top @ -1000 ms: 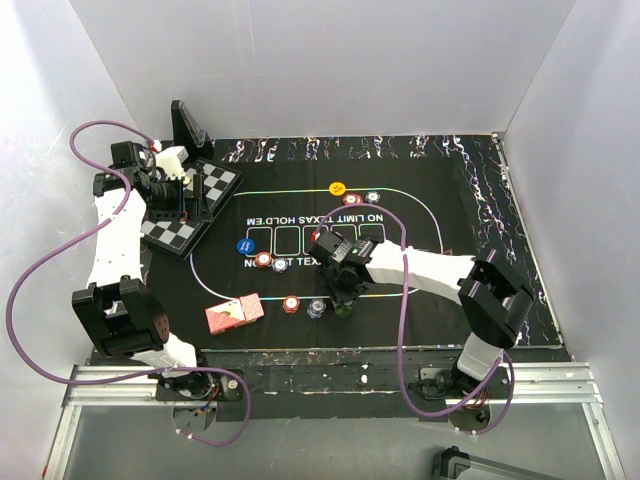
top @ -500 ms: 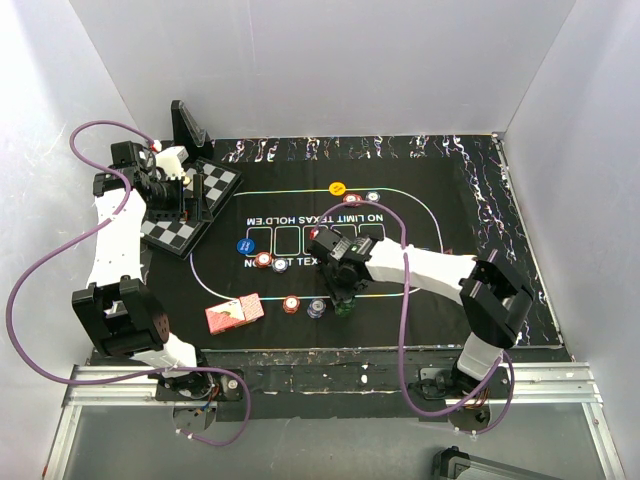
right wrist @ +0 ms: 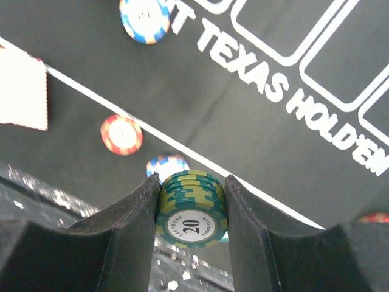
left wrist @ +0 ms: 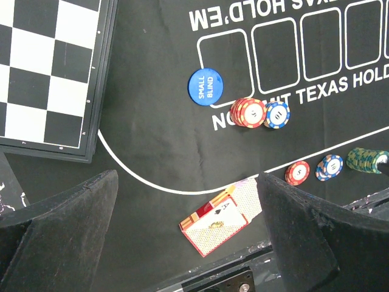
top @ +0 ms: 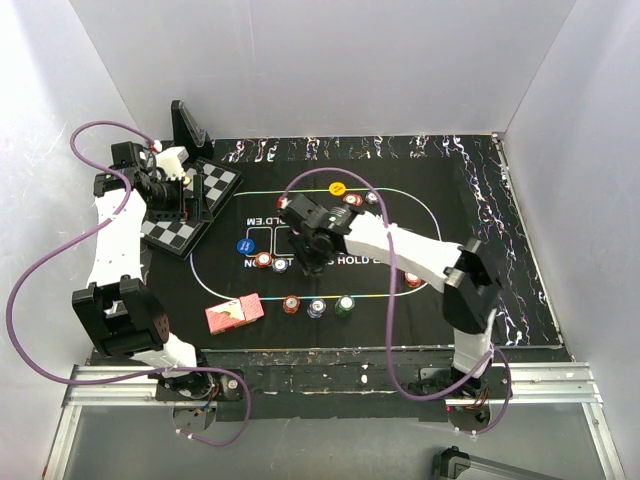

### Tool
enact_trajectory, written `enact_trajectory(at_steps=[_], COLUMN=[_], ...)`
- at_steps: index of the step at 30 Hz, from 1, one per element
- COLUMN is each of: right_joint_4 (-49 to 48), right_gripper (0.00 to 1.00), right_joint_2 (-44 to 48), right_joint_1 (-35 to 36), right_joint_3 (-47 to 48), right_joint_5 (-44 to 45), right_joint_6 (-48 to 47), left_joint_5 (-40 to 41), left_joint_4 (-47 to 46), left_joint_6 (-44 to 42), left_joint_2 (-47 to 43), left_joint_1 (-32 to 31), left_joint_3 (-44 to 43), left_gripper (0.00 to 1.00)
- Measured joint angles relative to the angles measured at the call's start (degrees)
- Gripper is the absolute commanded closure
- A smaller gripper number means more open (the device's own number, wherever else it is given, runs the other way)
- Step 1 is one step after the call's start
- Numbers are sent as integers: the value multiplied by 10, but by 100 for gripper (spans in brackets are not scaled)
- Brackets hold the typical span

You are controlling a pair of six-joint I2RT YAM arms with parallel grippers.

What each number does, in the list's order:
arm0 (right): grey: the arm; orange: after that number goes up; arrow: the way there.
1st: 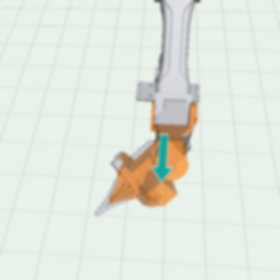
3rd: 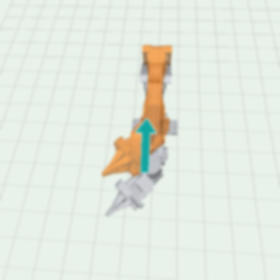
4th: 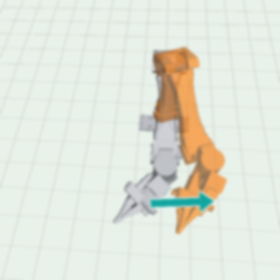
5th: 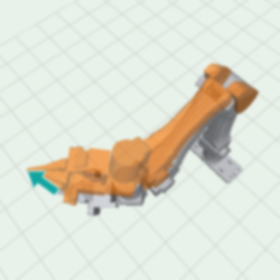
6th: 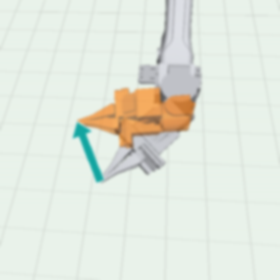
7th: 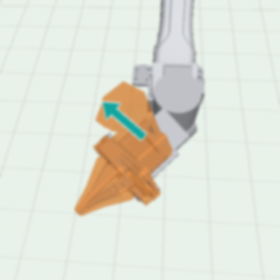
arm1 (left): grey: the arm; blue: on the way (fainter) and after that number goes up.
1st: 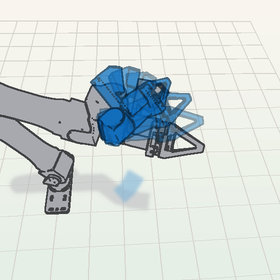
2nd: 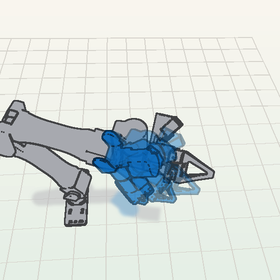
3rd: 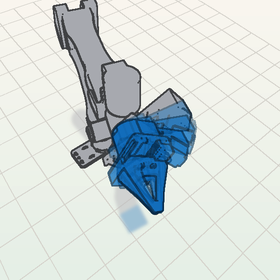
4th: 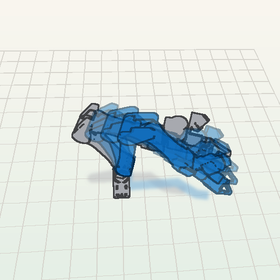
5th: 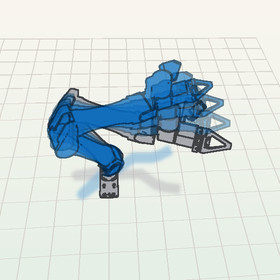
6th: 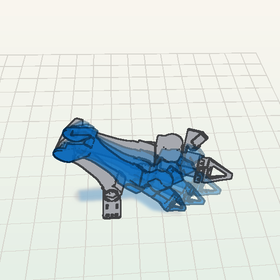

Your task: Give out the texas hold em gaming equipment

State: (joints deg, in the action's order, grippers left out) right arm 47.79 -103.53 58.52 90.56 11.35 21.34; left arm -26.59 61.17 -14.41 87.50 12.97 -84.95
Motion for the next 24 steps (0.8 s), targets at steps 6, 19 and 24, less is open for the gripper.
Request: enact_trajectory(at_steps=[6,19,24], right_joint_4=[5,16,16], right_gripper=[96,97,98], right_joint_2=[-136,-275,-291], right_joint_1=[0,-12,-10], right_joint_3=[138,235,253], right_joint_5=[-7,-43,-60], right_joint_6=[-30,-52,-53], left_joint_5=[0,-1,-3], left_joint_4=[-3,-4,-4], left_joint_6=[-3,-8,-8], left_joint_2=[0,12,16], left_joint_1=[0,0,0], left_joint_3=[3,1,1], left_gripper=[0,0,0])
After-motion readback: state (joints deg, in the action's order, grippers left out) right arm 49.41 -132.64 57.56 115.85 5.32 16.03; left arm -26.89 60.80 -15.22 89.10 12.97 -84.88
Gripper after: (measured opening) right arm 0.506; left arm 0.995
